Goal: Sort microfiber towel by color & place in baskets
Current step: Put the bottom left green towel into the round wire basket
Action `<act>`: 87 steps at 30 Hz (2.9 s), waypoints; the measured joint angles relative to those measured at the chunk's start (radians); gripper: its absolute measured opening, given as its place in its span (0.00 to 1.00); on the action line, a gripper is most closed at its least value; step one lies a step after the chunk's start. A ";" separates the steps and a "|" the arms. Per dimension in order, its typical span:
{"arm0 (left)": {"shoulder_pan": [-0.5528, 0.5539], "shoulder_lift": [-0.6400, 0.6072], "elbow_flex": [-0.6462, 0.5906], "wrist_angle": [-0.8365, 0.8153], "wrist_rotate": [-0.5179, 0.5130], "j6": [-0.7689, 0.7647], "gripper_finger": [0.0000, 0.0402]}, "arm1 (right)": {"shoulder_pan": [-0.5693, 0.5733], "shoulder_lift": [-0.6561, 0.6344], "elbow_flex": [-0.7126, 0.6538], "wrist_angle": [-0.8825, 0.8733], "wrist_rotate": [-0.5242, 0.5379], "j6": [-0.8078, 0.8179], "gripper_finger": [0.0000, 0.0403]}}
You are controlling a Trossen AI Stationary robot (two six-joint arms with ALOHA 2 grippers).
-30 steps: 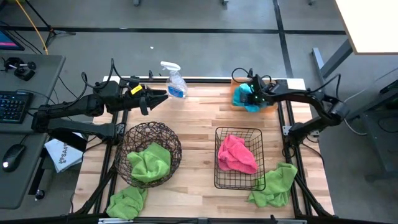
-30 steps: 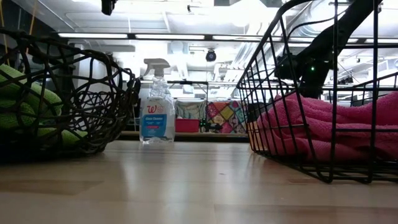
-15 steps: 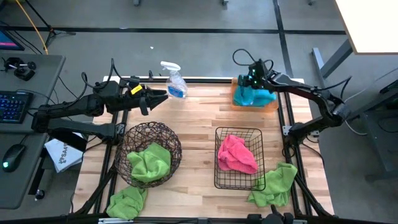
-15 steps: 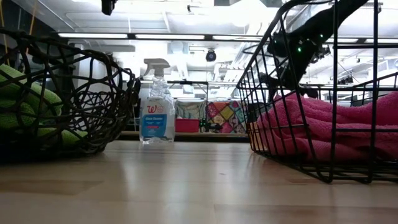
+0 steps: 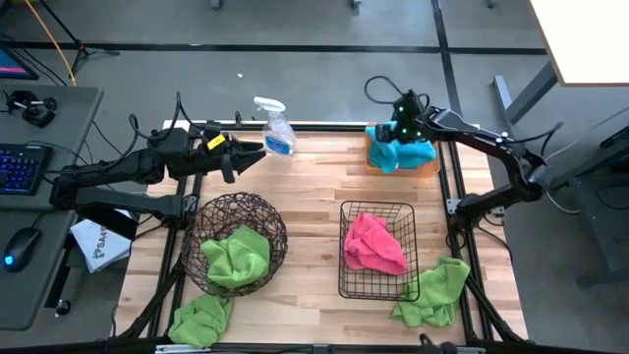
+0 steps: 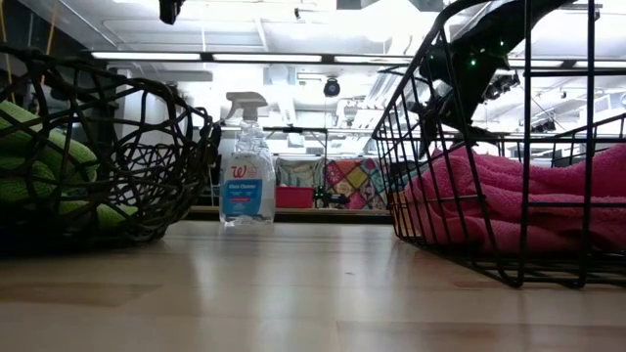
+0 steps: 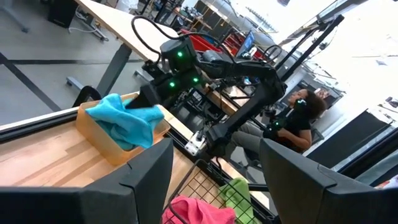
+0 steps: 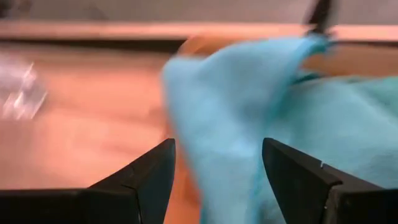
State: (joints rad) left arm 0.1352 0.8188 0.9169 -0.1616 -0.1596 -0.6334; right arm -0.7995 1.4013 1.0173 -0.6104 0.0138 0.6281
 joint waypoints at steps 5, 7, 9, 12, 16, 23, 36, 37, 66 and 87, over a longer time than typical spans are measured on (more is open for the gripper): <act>0.000 0.000 0.000 0.000 0.000 0.002 0.57 | 0.112 -0.079 -0.007 -0.026 -0.089 -0.091 0.59; 0.000 0.001 0.000 -0.001 0.000 0.002 0.57 | 0.179 -0.139 -0.007 -0.033 -0.099 -0.111 0.59; 0.000 0.003 0.000 -0.001 0.000 0.002 0.57 | 0.262 -0.204 -0.007 -0.034 -0.104 -0.109 0.59; 0.000 0.004 0.000 -0.003 0.011 -0.019 0.57 | 0.408 -0.298 -0.006 -0.038 -0.119 -0.077 0.59; 0.000 0.018 0.000 -0.001 0.106 -0.075 0.57 | 0.630 -0.378 -0.006 -0.046 -0.101 0.009 0.59; -0.074 0.083 0.000 0.003 0.373 -0.236 0.57 | 0.977 -0.395 -0.006 -0.044 0.123 0.141 0.59; -0.800 0.306 0.001 0.011 0.509 -0.930 0.57 | 1.058 -0.359 -0.006 -0.045 0.328 0.113 0.59; -0.856 0.327 0.001 0.010 0.489 -0.985 0.57 | 1.049 -0.359 -0.006 -0.045 0.327 0.105 0.59; -1.173 0.747 0.002 -0.449 0.401 -1.381 0.57 | 0.910 -0.359 -0.007 -0.062 0.293 0.000 0.59; -1.173 0.755 0.001 -0.368 0.356 -1.246 0.46 | 0.910 -0.359 -0.007 -0.062 0.293 0.000 0.59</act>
State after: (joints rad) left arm -1.0378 1.5734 0.9176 -0.5291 0.1960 -1.8794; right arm 0.1108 1.0420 1.0107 -0.6727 0.3068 0.6280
